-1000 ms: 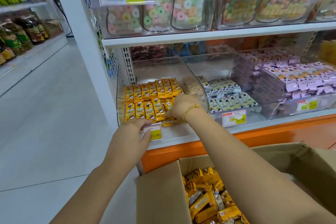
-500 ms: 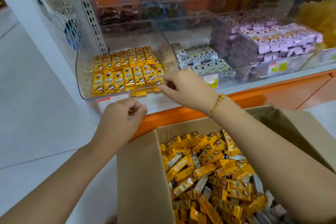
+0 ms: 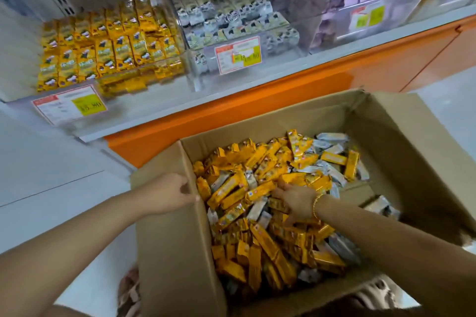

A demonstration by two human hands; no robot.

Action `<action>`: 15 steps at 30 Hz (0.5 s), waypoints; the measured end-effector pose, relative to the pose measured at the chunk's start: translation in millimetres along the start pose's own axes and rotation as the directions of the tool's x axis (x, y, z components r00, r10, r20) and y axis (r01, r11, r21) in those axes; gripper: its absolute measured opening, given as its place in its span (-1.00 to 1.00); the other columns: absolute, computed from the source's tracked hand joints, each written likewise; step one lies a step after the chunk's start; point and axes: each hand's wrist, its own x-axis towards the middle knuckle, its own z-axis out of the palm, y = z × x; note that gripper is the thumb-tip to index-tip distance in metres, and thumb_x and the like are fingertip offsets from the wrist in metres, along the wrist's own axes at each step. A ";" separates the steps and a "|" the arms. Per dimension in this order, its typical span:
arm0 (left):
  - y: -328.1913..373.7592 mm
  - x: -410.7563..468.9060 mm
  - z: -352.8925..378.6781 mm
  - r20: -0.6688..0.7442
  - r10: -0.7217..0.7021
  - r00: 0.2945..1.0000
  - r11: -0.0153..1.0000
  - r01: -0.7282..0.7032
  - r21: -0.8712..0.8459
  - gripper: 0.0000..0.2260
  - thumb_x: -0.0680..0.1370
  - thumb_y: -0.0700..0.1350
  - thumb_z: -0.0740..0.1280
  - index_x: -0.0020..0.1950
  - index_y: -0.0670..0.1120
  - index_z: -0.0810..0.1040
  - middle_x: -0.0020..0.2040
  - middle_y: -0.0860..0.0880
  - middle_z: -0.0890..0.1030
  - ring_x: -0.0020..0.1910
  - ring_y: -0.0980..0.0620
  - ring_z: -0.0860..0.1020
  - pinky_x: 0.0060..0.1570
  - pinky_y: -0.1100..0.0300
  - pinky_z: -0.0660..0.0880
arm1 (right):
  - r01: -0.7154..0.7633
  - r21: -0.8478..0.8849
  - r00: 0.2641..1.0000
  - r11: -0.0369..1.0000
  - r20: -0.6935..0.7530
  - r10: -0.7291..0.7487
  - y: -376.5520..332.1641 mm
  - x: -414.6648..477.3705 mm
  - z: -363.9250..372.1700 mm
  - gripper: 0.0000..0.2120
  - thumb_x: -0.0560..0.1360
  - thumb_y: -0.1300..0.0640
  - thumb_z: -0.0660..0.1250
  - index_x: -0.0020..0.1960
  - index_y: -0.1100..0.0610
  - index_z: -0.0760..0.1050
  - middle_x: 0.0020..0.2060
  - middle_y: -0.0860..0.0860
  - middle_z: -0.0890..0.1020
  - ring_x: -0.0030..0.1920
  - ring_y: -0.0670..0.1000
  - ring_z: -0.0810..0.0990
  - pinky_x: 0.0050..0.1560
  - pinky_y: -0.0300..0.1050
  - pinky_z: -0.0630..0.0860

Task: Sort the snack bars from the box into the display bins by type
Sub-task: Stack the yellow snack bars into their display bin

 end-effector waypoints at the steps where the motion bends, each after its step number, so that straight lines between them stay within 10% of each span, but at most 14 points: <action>1: 1.4 3.0 -0.5 0.014 -0.005 1.000 1.000 0.004 0.014 -0.65 0.53 0.18 0.29 -0.02 -0.12 0.51 -0.10 -0.07 0.55 -0.14 0.02 0.50 -0.10 0.13 0.44 | 0.012 -0.048 1.000 0.999 0.002 -0.012 -0.8 1.3 9.1 -0.06 0.36 -0.21 0.45 0.53 0.11 0.03 0.50 0.15 0.12 0.41 0.20 0.29 0.26 0.06 0.41; 5: 5.3 6.9 0.6 0.019 -0.024 1.000 1.000 0.024 0.007 -0.61 0.52 0.15 0.31 -0.34 -0.07 0.33 -0.38 -0.04 0.29 -0.39 0.03 0.30 -0.34 0.16 0.19 | -0.056 -0.048 0.998 0.997 -0.031 0.055 -11.0 2.1 27.4 -0.04 0.37 -0.19 0.45 0.53 0.13 0.01 0.50 0.10 0.08 0.46 0.17 0.17 0.34 0.10 0.37; 10: 3.9 4.2 -3.8 0.016 -0.015 1.000 0.999 0.016 -0.042 -0.62 0.52 0.13 0.33 -0.36 -0.05 0.32 -0.40 -0.01 0.27 -0.42 0.07 0.29 -0.35 0.17 0.21 | -0.188 0.090 0.979 0.978 -0.068 0.194 -28.3 3.9 23.3 -0.50 0.58 0.14 0.23 0.45 0.25 0.17 0.36 0.17 0.33 0.33 0.15 0.37 0.19 -0.01 0.45; 15: 2.7 -6.6 -7.1 0.047 0.018 0.999 0.996 -0.013 -0.088 -0.73 0.54 0.12 0.31 -0.22 -0.04 0.43 -0.28 -0.01 0.42 -0.31 0.10 0.42 -0.29 0.20 0.35 | -0.215 0.118 0.974 0.969 -0.045 0.222 -20.8 -7.6 -2.6 -0.83 0.51 0.02 0.33 -0.14 0.11 0.45 -0.09 0.03 0.57 -0.03 0.02 0.56 -0.03 -0.18 0.54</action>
